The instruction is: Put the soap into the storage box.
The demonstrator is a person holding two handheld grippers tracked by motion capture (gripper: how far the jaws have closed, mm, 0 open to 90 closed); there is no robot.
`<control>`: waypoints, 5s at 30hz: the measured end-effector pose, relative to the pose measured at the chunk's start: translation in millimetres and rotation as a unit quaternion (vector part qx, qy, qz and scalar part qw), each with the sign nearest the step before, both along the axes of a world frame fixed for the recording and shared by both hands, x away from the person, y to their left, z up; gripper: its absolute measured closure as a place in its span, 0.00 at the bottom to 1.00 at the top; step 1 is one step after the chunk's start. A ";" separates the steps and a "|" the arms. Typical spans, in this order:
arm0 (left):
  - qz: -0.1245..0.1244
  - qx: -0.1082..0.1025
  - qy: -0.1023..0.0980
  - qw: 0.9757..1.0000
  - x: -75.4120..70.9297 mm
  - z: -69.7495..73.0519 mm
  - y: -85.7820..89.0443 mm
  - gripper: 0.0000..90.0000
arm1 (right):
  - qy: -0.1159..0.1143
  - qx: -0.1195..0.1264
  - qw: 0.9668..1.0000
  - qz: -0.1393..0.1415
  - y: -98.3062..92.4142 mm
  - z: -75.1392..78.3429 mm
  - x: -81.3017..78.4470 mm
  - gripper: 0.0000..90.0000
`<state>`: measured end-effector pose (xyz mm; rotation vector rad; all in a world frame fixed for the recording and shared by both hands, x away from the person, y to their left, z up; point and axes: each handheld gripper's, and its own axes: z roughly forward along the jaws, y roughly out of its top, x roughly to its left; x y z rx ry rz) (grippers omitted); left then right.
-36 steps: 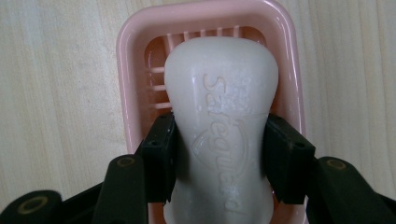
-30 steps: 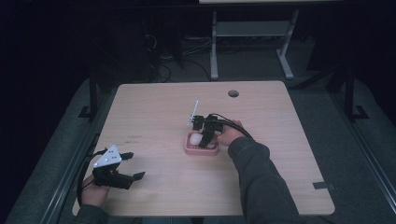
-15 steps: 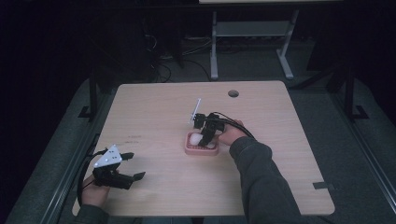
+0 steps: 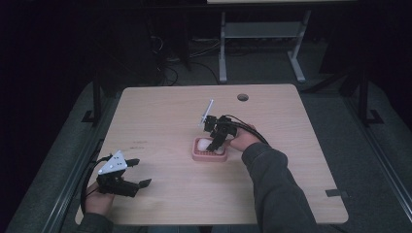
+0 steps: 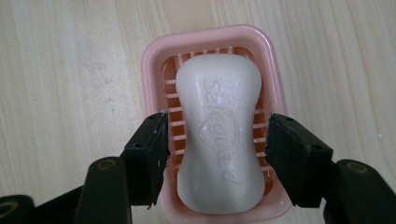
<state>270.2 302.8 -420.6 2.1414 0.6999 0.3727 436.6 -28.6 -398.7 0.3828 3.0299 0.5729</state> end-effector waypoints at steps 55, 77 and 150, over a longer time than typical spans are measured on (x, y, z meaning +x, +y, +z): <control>-0.002 0.004 0.002 1.000 0.3 -1.0 -2.2 0.16 | -0.003 0.037 0.999 -0.026 -37.3 5.6 -20.5 0.40; -0.002 0.004 0.002 1.000 0.0 -1.2 -2.4 0.16 | -0.007 0.046 0.998 -0.037 -54.1 6.6 -33.4 0.39; -0.001 0.010 0.008 1.000 -0.4 -4.0 -6.3 0.16 | -0.008 0.107 0.984 -0.140 -169.0 -35.6 -137.2 0.36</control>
